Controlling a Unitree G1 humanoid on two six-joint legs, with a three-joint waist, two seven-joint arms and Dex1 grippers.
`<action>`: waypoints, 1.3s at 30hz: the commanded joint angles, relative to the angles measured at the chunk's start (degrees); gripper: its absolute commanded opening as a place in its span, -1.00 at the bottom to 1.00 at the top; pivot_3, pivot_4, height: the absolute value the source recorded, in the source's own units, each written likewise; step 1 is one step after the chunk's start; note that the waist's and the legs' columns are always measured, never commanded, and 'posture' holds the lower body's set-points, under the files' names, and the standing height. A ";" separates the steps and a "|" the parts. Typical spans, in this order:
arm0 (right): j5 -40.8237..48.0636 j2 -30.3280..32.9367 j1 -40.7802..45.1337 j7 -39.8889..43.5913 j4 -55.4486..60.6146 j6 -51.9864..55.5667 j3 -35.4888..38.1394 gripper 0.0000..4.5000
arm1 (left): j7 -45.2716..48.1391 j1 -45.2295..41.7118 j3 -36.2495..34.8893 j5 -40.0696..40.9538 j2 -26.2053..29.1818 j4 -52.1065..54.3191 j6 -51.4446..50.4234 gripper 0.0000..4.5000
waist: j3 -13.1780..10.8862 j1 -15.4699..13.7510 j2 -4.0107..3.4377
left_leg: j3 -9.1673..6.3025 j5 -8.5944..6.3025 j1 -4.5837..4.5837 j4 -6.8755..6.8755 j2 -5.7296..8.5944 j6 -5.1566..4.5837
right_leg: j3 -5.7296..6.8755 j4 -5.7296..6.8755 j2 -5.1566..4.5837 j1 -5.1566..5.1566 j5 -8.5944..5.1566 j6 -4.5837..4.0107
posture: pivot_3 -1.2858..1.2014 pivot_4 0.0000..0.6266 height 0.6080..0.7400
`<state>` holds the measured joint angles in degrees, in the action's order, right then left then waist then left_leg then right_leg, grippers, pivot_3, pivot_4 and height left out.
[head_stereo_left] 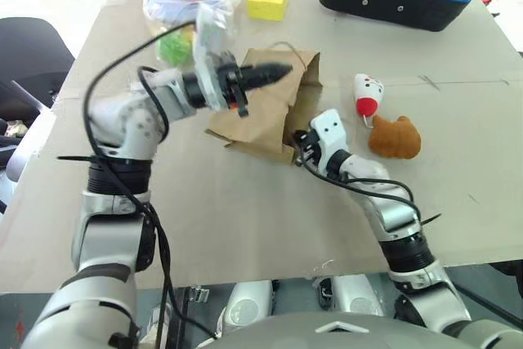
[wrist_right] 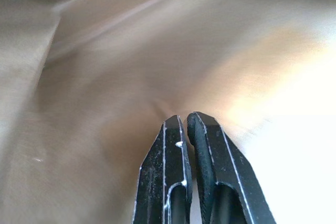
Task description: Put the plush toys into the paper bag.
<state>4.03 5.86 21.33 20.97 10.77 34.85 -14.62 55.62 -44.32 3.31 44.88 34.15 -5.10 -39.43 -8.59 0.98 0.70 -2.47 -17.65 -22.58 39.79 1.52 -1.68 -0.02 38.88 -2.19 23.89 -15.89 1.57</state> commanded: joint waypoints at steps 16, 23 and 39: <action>9.17 31.63 -4.10 7.31 18.51 23.98 17.20 0.97 | 2.17 -1.39 -3.52 -7.60 -4.78 -0.05 7.96 -1.00 | -0.08 -0.26 -0.10 | -0.83 0.05 -0.16 -0.01 0.26 0.07 | -0.05 0.04 0.07 0.10 0.00 0.00 | 0.03 -0.52 1.00; 4.20 32.79 -1.73 7.85 5.24 15.99 11.10 0.18 | -1.01 -2.44 -5.77 -6.10 -6.92 0.87 5.23 -1.00 | -0.08 -0.19 -0.10 | -0.80 0.05 -0.13 0.09 0.26 0.07 | -0.12 0.06 0.10 0.09 0.00 0.01 | 0.03 -0.52 1.00; 9.62 33.17 6.52 14.34 24.81 9.48 5.89 -0.97 | -10.57 -4.19 -10.90 2.69 -14.65 4.11 -6.18 -1.00 | -0.08 -0.25 -0.11 | -1.02 0.05 -0.12 0.32 0.27 0.07 | -0.10 0.12 0.17 -0.02 0.01 0.02 | 0.03 -0.52 1.00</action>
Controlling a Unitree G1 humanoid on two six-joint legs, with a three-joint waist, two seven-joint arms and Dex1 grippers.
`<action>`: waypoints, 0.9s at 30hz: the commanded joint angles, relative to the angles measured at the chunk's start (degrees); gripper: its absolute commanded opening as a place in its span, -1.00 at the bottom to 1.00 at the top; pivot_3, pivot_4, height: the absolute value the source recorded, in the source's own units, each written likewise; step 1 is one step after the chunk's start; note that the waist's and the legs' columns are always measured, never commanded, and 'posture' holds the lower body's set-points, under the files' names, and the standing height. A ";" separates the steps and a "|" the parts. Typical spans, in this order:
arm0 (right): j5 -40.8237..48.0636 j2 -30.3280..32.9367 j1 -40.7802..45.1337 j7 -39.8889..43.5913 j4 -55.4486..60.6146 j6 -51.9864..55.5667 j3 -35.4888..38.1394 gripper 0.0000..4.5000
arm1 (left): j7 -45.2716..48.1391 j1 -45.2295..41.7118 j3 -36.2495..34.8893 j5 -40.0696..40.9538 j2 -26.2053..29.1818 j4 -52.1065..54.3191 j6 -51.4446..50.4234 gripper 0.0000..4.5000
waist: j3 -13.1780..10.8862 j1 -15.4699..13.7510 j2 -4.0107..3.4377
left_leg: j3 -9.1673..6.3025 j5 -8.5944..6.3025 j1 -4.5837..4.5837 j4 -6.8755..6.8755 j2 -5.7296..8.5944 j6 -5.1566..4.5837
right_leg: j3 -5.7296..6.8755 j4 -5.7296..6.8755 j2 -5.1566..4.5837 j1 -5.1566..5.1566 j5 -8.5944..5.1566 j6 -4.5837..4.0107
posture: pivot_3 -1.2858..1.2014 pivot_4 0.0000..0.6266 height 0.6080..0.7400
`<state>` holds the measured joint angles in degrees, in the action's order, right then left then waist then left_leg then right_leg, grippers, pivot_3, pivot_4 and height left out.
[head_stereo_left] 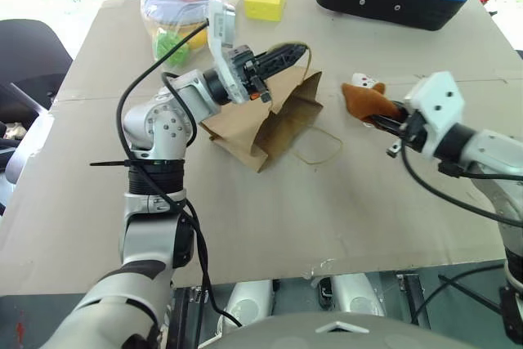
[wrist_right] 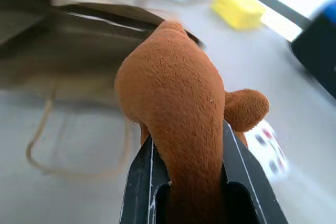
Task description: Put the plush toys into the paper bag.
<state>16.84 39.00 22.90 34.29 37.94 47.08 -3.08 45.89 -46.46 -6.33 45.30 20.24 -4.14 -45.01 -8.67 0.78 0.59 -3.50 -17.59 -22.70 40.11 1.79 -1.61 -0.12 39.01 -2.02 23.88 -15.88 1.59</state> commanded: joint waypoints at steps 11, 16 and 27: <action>-19.12 -11.26 18.96 4.86 -30.88 -25.90 -27.73 -0.97 | -4.36 -1.50 -1.78 5.85 -4.03 6.26 -4.14 -1.00 | 0.00 0.42 0.00 | 0.01 0.02 -0.07 0.07 0.03 0.03 | 0.00 -0.06 -0.03 0.05 0.00 0.00 | 0.03 -0.52 1.00; -20.79 -19.10 25.49 7.79 -49.95 -38.99 -27.92 -0.68 | -5.62 0.91 -1.62 6.35 -5.05 8.31 -5.26 -1.00 | 0.00 0.66 0.01 | -0.03 0.06 -0.03 0.06 0.03 0.10 | -0.01 -0.03 0.00 0.05 0.00 0.00 | 0.03 -0.52 1.00; -17.30 -12.84 16.94 12.17 -33.11 -32.18 -18.47 0.09 | -7.74 2.22 -5.38 6.09 -1.77 6.48 -4.28 -1.00 | 0.01 1.04 0.01 | -0.17 0.06 -0.06 0.05 0.05 0.11 | 0.10 -0.06 -0.07 0.03 0.00 0.00 | 0.03 -0.52 1.00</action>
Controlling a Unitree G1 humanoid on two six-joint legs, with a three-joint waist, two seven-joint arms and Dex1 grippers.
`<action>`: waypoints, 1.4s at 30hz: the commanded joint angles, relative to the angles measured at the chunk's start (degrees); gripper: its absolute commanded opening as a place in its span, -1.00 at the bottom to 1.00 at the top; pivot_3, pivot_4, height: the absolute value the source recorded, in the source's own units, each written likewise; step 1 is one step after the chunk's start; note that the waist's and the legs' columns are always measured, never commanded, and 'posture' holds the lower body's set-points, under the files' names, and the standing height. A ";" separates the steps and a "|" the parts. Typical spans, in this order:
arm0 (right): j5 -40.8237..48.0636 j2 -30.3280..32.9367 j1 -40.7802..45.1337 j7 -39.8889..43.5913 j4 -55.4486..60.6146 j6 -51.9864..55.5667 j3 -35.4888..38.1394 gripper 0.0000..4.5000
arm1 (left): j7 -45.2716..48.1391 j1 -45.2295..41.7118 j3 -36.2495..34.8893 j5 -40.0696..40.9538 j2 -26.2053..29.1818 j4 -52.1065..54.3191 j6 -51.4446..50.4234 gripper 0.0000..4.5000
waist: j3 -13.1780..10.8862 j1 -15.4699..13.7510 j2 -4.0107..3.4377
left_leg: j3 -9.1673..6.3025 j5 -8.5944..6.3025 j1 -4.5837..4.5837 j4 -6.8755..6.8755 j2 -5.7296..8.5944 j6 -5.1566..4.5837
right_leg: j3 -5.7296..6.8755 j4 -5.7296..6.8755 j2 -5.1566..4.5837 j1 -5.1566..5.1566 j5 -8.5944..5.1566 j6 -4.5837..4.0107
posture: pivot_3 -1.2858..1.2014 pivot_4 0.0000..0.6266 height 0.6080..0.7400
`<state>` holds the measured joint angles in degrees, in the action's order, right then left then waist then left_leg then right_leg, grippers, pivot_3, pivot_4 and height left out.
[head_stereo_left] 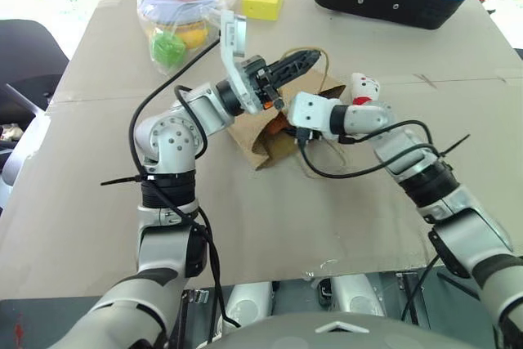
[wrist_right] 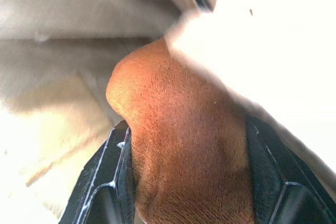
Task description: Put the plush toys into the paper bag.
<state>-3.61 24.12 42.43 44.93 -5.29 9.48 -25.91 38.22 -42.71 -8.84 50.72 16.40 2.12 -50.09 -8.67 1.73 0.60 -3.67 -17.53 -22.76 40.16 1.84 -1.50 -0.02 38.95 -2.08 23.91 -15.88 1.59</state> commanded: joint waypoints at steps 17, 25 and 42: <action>1.19 -7.77 5.70 -2.54 -6.73 8.93 4.47 0.09 | -3.49 -2.75 -4.29 8.14 -2.08 0.58 -2.45 -1.00 | 0.00 0.70 0.00 | 0.06 0.02 0.05 -0.01 0.02 0.03 | -0.16 0.11 0.05 0.07 0.00 0.00 | 0.03 -0.52 1.00; 1.17 -10.56 8.82 0.53 -11.83 1.74 5.08 0.98 | -5.75 -0.55 -5.68 7.75 -1.17 1.19 -1.49 -1.00 | 0.00 0.52 0.00 | -0.01 0.03 0.03 -0.06 0.05 0.05 | -0.08 0.01 0.00 0.08 0.00 0.00 | 0.03 -0.52 1.00; 13.80 6.26 -5.54 -1.45 24.24 27.50 25.47 0.98 | -13.23 -1.24 -6.10 -0.65 -2.04 -2.55 7.38 -1.00 | 0.00 -0.82 0.00 | -0.05 0.02 0.01 -0.03 0.10 0.05 | -0.11 0.05 -0.04 0.04 0.01 0.00 | 0.03 -0.52 1.00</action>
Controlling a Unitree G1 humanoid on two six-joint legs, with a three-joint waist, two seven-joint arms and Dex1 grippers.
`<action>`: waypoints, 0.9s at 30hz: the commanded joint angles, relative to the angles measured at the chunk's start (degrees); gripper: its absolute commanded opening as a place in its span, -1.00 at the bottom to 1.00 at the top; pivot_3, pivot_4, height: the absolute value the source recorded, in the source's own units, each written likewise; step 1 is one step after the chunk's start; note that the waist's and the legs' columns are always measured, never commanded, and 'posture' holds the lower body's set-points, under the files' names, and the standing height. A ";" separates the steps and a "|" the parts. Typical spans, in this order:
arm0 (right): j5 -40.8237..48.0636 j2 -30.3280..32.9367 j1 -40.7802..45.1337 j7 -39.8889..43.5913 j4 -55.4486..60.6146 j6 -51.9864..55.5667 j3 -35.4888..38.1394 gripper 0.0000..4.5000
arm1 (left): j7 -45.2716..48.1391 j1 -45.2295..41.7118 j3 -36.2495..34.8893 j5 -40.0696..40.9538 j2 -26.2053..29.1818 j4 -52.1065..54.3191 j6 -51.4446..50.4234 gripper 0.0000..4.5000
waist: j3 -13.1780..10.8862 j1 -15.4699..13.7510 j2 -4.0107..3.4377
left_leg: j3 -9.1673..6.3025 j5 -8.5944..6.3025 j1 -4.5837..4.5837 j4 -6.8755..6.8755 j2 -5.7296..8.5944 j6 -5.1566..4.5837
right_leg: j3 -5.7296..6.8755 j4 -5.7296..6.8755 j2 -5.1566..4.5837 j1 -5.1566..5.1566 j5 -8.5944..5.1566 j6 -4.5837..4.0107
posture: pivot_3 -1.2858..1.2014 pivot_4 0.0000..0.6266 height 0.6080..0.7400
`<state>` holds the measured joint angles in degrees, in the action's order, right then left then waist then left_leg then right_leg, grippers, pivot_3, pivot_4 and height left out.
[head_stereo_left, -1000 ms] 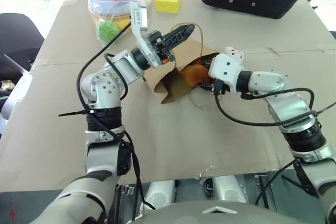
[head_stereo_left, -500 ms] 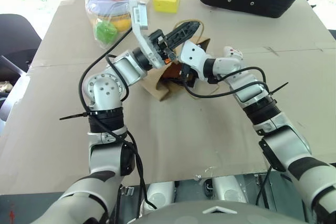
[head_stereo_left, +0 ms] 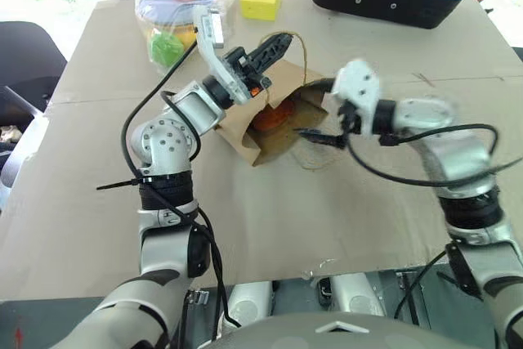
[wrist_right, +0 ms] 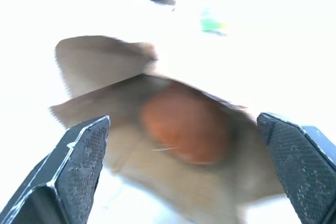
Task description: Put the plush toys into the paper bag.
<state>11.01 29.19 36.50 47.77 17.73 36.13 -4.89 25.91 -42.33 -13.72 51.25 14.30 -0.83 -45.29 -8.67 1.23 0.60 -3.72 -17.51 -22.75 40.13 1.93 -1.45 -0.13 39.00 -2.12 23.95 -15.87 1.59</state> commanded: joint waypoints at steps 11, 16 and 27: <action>-10.22 -5.12 8.85 -20.88 -35.63 0.34 1.71 0.98 | -2.46 -1.86 -1.17 -3.99 -0.72 -0.88 5.84 -1.00 | 0.00 -0.27 0.00 | 0.15 0.00 0.02 -0.03 0.01 0.00 | -0.13 0.05 0.04 0.07 0.00 0.00 | 0.03 -0.52 1.00; -11.07 -5.94 10.16 -21.98 -41.36 -3.20 1.46 0.16 | -2.70 -0.90 -1.25 -3.74 -0.80 1.09 5.43 -1.00 | 0.00 -0.15 0.00 | 0.17 0.00 -0.01 -0.04 0.01 0.00 | -0.14 0.01 0.03 0.08 0.00 0.00 | 0.03 -0.52 1.00; 7.92 3.42 -6.53 -8.95 3.01 7.75 10.16 -0.99 | -5.06 -1.55 -2.31 -1.02 -2.08 1.94 3.06 -1.00 | 0.01 -0.45 0.00 | 0.11 0.00 -0.08 -0.03 -0.01 0.00 | -0.12 -0.01 0.04 0.09 0.00 0.00 | 0.03 -0.52 1.00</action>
<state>13.02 31.09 31.24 35.59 10.14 39.18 3.27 20.83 -42.53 -15.61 48.76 12.45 -1.11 -42.11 -8.66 0.78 0.60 -3.63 -17.51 -22.82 40.11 1.91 -1.45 -0.25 39.01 -2.05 24.03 -15.87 1.59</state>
